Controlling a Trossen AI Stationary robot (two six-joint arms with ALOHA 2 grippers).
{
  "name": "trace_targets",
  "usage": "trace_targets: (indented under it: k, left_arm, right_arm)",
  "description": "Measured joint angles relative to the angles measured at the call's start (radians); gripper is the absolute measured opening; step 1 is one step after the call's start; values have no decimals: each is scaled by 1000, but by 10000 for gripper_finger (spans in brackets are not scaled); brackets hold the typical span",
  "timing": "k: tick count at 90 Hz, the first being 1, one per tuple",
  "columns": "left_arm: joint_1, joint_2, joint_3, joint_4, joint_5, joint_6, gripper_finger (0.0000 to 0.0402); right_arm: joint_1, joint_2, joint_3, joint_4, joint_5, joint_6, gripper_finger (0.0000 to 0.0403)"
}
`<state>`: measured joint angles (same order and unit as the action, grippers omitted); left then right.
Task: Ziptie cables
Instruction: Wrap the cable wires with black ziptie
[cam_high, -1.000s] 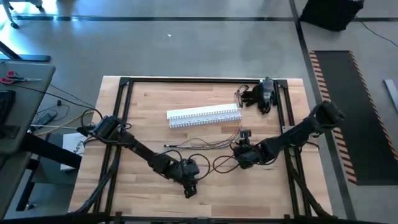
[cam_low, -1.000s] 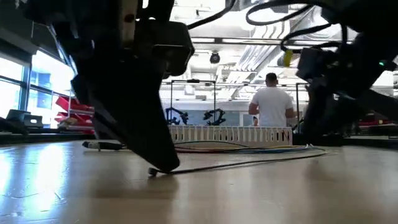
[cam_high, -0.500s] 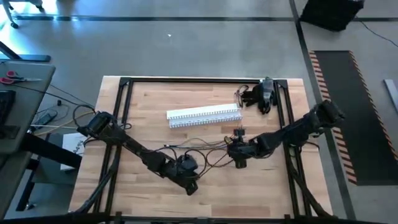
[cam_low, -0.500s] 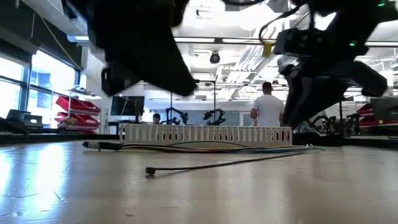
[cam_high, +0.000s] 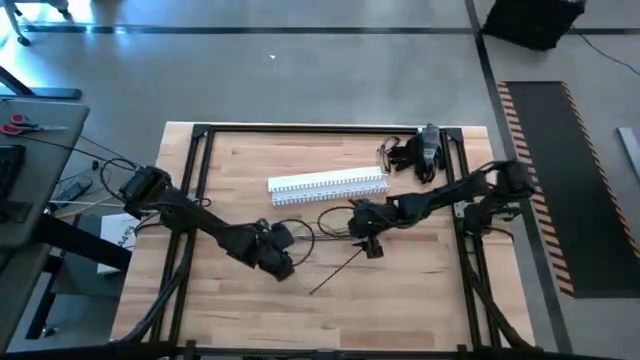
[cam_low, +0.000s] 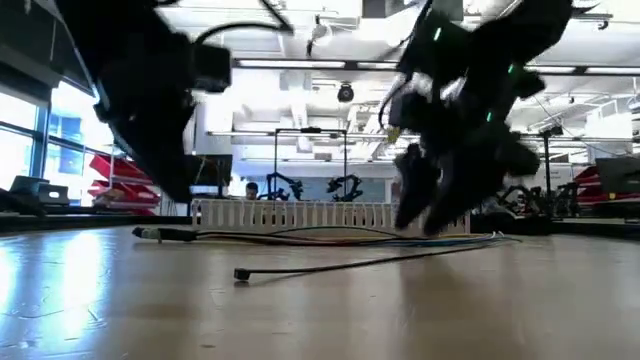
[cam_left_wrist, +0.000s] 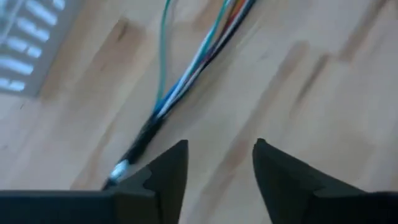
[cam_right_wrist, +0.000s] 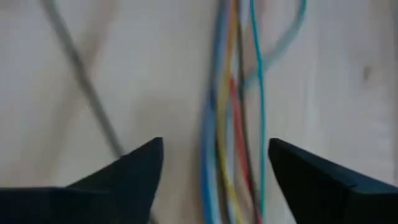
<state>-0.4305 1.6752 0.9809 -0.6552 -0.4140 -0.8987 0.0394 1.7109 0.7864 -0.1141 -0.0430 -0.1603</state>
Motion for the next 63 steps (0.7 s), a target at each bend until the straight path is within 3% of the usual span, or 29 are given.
trace_targets:
  k: [13,26,51,63]
  left_arm:
    - [3,-7,-48,-5,-75,40,192]
    - [27,3,-99,-5,-98,47,192]
    - [64,0,-198,31,-98,39,190]
    - [63,1,-212,55,-89,53,165]
  right_arm:
    - [-25,38,5,-1,-5,24,312]
    - [-26,39,6,-28,5,22,281]
    - [-27,40,6,-83,20,28,140]
    - [-27,39,6,-104,13,27,61]
